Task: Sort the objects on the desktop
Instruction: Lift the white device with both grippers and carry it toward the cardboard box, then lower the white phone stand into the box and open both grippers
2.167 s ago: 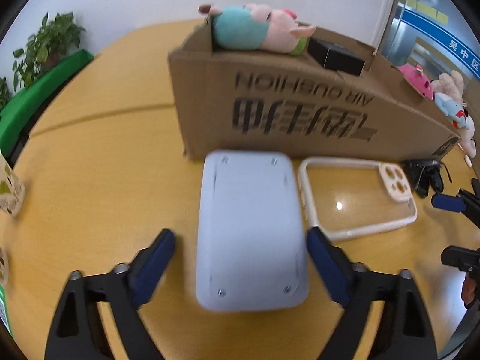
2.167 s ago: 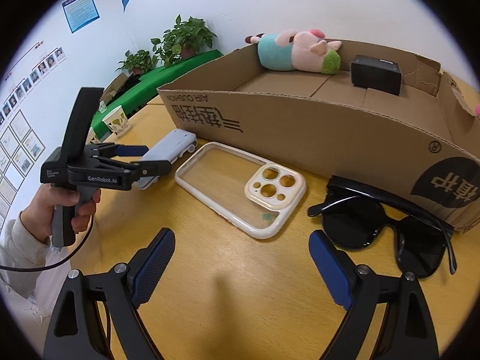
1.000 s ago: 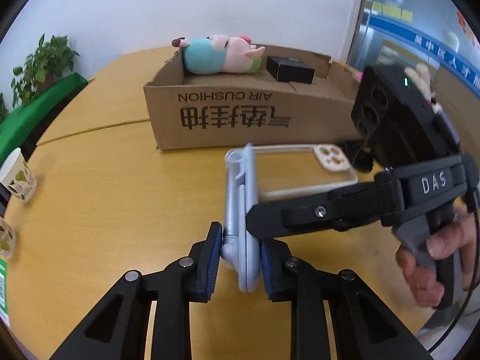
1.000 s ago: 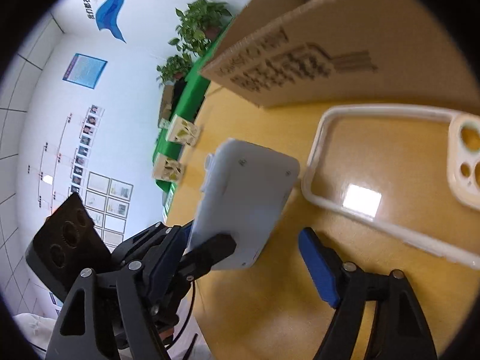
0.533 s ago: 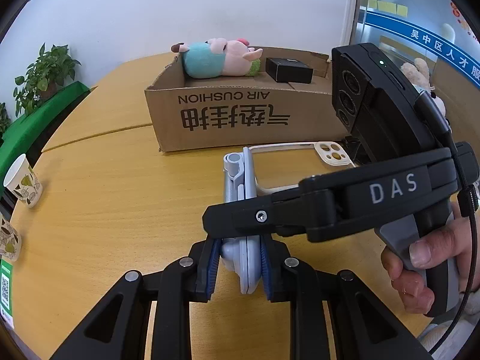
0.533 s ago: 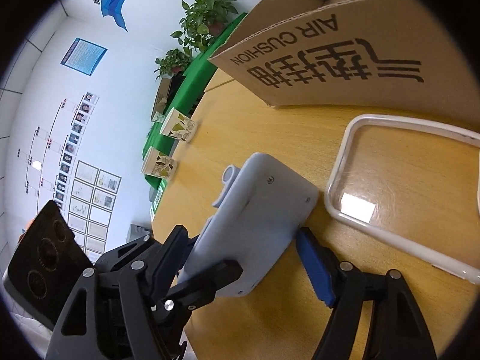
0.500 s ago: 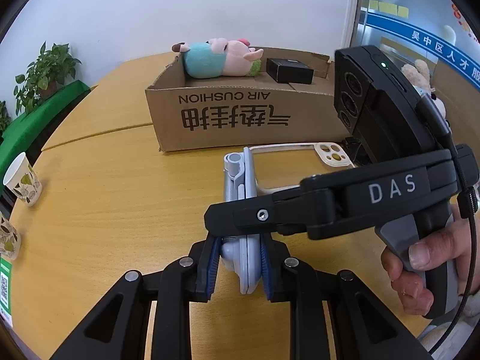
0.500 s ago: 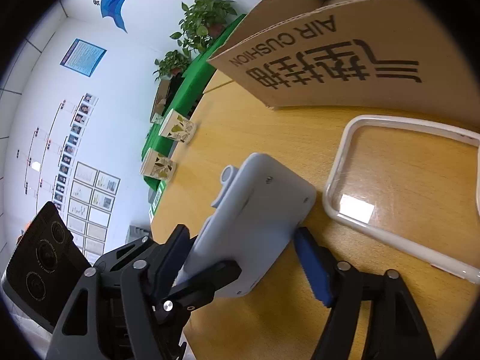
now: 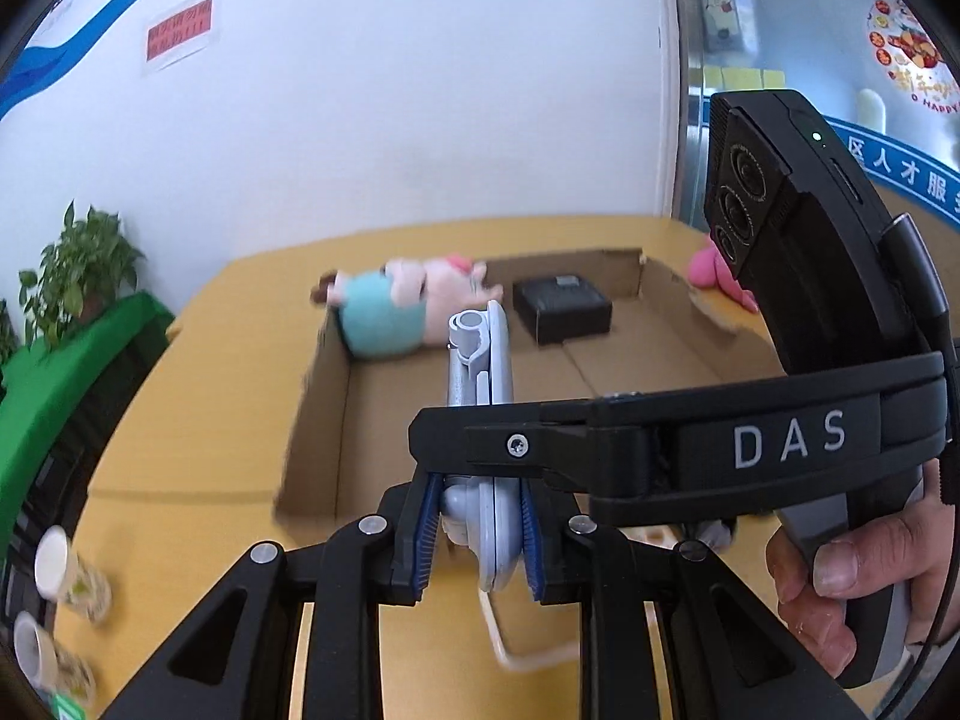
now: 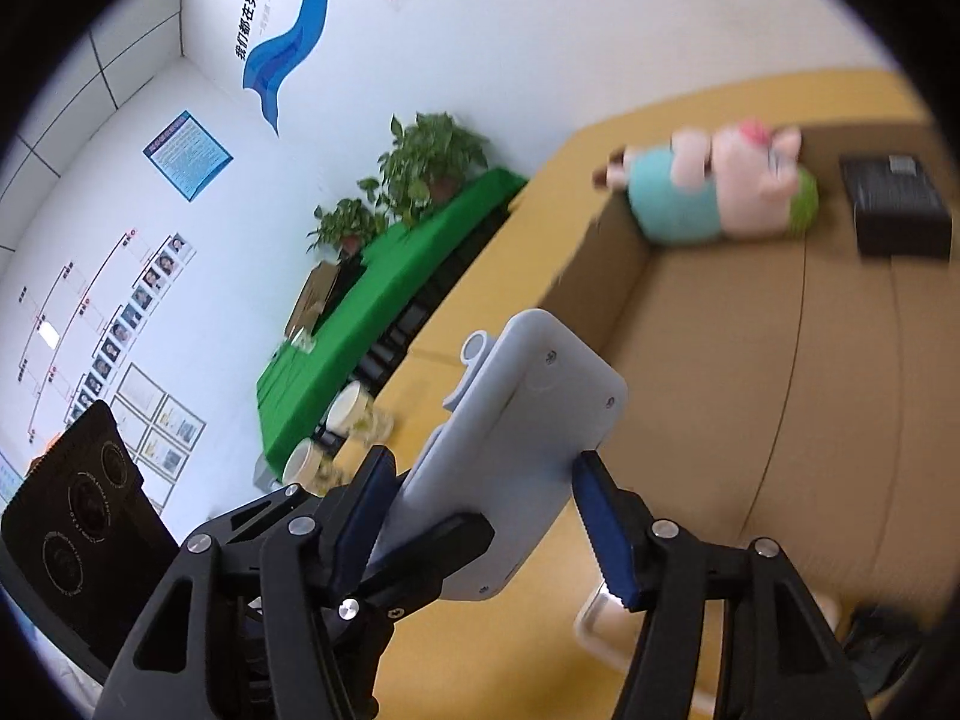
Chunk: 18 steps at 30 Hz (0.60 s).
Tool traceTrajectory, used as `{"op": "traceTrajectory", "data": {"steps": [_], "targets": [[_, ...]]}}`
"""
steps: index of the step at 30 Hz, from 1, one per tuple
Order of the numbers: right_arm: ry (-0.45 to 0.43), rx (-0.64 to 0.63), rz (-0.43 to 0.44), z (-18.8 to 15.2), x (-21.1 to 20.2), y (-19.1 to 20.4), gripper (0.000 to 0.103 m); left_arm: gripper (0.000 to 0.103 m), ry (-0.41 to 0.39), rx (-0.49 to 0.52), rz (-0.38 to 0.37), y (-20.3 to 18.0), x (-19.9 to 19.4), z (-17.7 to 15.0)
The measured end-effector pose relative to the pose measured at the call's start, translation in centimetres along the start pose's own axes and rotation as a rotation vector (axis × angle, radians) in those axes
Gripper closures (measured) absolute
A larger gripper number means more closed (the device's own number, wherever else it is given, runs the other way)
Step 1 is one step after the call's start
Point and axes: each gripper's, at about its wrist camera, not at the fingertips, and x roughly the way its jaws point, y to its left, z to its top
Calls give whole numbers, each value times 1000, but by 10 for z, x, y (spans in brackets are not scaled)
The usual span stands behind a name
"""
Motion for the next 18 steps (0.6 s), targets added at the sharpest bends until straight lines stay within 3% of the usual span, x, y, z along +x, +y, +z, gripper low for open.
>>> {"op": "traceTrajectory", "data": {"steps": [4, 8, 13, 18], "targets": [[-11, -18, -26, 60, 12, -16, 42, 82, 7, -28, -15, 25, 39, 45], [36, 10, -8, 104, 49, -40, 42, 82, 60, -55, -2, 50, 85, 70], [124, 71, 45, 129, 101, -76, 47, 82, 167, -96, 43, 79, 145, 78], [204, 105, 62, 135, 145, -102, 51, 82, 268, -121, 79, 93, 184, 66]]}}
